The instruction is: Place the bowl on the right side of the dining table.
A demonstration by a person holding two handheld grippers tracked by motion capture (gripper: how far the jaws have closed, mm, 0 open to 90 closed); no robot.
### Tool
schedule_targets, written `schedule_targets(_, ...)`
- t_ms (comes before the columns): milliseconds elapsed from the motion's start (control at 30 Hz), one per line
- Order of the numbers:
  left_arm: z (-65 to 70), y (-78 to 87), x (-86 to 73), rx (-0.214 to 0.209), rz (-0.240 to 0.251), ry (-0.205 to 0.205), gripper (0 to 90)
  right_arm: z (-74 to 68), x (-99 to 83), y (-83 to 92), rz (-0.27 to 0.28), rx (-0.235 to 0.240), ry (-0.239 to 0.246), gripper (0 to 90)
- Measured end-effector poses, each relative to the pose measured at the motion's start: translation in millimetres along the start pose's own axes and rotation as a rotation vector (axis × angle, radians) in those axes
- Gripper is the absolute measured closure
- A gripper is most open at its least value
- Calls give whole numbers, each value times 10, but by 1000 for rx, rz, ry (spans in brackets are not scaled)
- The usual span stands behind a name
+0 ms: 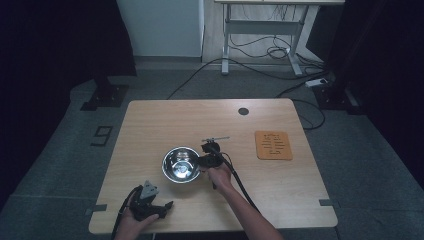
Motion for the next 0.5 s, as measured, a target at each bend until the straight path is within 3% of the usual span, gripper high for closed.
schedule_targets(500, 0, 0, 0, 0, 0, 0, 136, 123, 73, 218, 39, -11, 15, 864)
Point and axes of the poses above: each handheld gripper's, and its own axes: y roughly backward along the jaws, x roughly out of its top, z roughly to its right, the point moved 6 cm from there along -y, roughly forward along the jaws, and after that the axes turned 4 degrees about -y, right-handed, at the moved point
